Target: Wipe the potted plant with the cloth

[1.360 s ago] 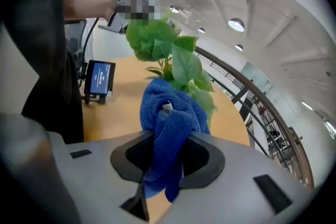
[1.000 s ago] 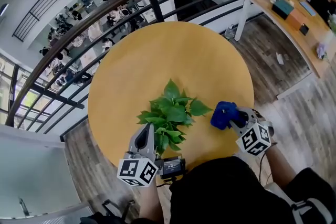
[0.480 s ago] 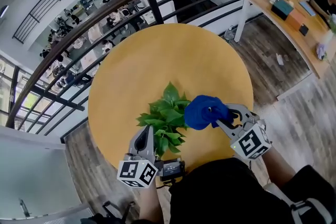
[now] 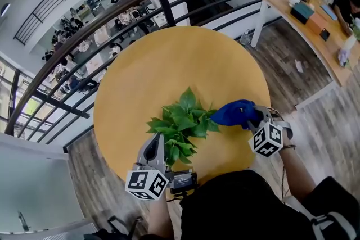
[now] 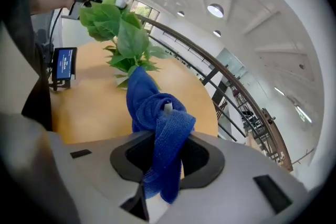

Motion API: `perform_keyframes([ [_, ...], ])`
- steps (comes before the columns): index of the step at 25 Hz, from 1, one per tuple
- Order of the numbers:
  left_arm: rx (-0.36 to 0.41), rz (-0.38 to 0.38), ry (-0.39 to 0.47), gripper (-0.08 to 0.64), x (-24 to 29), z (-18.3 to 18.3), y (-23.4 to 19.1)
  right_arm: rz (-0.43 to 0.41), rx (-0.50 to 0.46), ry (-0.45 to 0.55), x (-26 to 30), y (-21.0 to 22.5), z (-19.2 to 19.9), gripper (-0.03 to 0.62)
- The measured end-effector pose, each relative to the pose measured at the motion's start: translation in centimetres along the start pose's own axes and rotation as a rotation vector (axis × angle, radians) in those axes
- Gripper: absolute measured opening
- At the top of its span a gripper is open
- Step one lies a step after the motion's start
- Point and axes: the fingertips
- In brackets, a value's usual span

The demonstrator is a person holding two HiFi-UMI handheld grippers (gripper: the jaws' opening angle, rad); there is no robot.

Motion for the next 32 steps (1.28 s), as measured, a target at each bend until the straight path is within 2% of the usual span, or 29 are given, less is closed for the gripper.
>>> perform_keyframes([
  [3,0.000,0.000,-0.001,0.000,0.0,0.0,0.1,0.057,0.109,0.156,-2.4,2.4,-2.0,0.123],
  [6,0.001,-0.002,0.000,0.000,0.1,0.0,0.1,0.059,0.282,0.412,-5.6,4.5,-4.7,0.123],
  [9,-0.001,0.000,0.000,0.000,0.0,-0.2,0.2,0.018,0.421,0.695,-9.8,6.0,-7.5,0.123],
  [11,0.001,0.004,0.000,0.000,0.0,-0.2,0.2,-0.001,0.407,0.830,-12.8,6.2,-9.6,0.122],
  [13,0.001,0.006,0.001,0.000,0.0,-0.1,0.2,-0.021,0.310,0.874,-14.7,5.4,-11.9,0.121],
  [16,-0.001,0.006,0.004,0.000,0.0,0.0,0.3,-0.095,0.140,0.826,-14.6,2.2,-14.9,0.122],
  [18,-0.005,0.004,0.007,0.000,0.0,0.0,0.2,-0.202,0.068,0.739,-12.3,-1.5,-15.9,0.123],
  [21,-0.010,0.002,0.009,0.000,-0.1,0.1,0.3,-0.384,-0.002,0.574,-7.2,-8.4,-15.2,0.123],
  [23,-0.010,0.002,0.008,0.000,-0.1,0.1,0.3,-0.469,-0.040,0.480,-4.7,-12.0,-13.9,0.123],
  [25,-0.010,0.000,0.008,0.000,-0.1,-0.1,0.3,-0.511,-0.066,0.422,-3.4,-14.0,-12.8,0.122],
  [30,-0.013,-0.008,0.013,0.000,-0.1,-0.1,0.0,-0.572,-0.100,0.253,-1.0,-15.4,-9.6,0.123],
  [32,-0.013,-0.007,0.011,0.000,-0.2,-0.1,-0.1,-0.611,-0.119,0.220,-1.0,-16.3,-9.0,0.121],
])
Point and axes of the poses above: the fingertips, and each gripper's own axes: x forward along the fingers, y to its right, z out of its underside, and after that the axes turned 15 degrees about -z, right-handed
